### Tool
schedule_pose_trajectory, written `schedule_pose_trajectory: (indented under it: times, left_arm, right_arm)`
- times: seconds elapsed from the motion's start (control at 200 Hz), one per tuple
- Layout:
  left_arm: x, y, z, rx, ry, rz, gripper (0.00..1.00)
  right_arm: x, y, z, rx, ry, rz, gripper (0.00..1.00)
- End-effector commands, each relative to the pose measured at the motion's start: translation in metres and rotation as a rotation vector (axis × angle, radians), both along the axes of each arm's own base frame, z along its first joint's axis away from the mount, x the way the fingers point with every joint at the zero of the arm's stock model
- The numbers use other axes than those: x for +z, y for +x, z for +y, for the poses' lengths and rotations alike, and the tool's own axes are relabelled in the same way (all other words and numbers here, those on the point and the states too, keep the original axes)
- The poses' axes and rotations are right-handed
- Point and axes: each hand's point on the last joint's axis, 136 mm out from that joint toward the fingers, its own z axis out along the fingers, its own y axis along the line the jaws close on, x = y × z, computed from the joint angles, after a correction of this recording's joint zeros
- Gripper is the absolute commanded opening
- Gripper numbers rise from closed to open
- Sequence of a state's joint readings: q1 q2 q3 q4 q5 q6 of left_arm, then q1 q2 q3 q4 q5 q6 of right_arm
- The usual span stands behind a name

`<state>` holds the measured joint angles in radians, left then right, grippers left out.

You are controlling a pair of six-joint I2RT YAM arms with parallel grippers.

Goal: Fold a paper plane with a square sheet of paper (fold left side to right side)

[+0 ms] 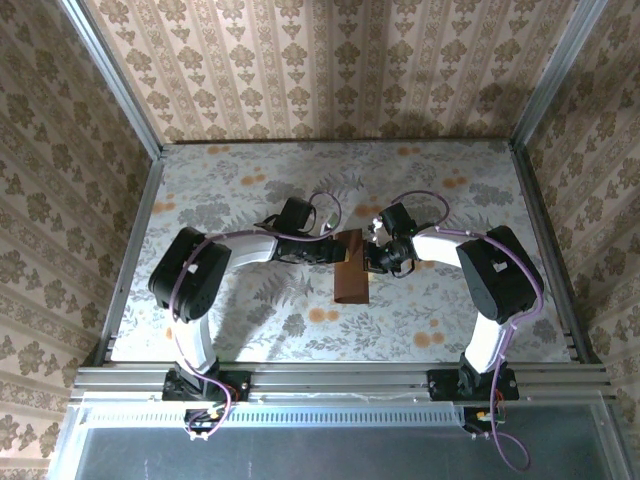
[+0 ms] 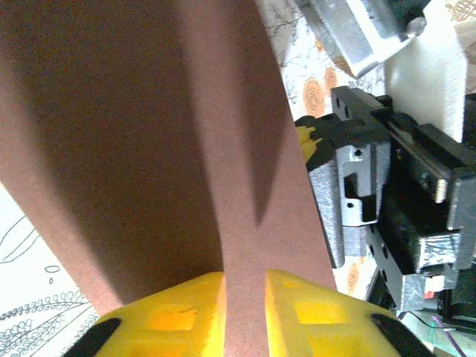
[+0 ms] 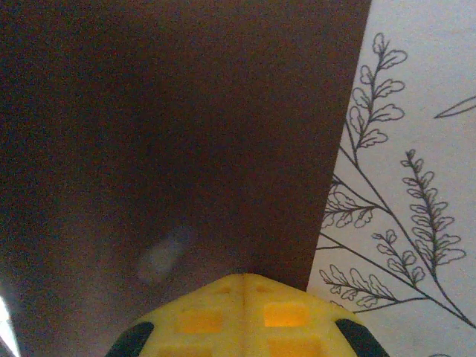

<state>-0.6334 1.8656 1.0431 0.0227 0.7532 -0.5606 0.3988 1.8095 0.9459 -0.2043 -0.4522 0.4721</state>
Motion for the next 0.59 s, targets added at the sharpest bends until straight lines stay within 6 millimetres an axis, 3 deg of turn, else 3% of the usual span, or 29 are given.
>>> schedule_pose_trajectory:
  times: [0.0,0.35,0.59]
  left_arm:
    - [-0.004,0.002,0.000,-0.004,0.029,0.000,0.17]
    - [-0.005,0.004,0.002,0.007,0.038,-0.006,0.13]
    - [-0.003,0.005,0.002,0.012,0.030,-0.008,0.13]
  right_arm:
    - [-0.014,-0.013,-0.006,-0.003,-0.042,0.041,0.07]
    - [0.017,-0.003,-0.001,-0.023,0.020,-0.035,0.09]
    - [0.032,-0.005,-0.022,-0.062,0.008,-0.058,0.12]
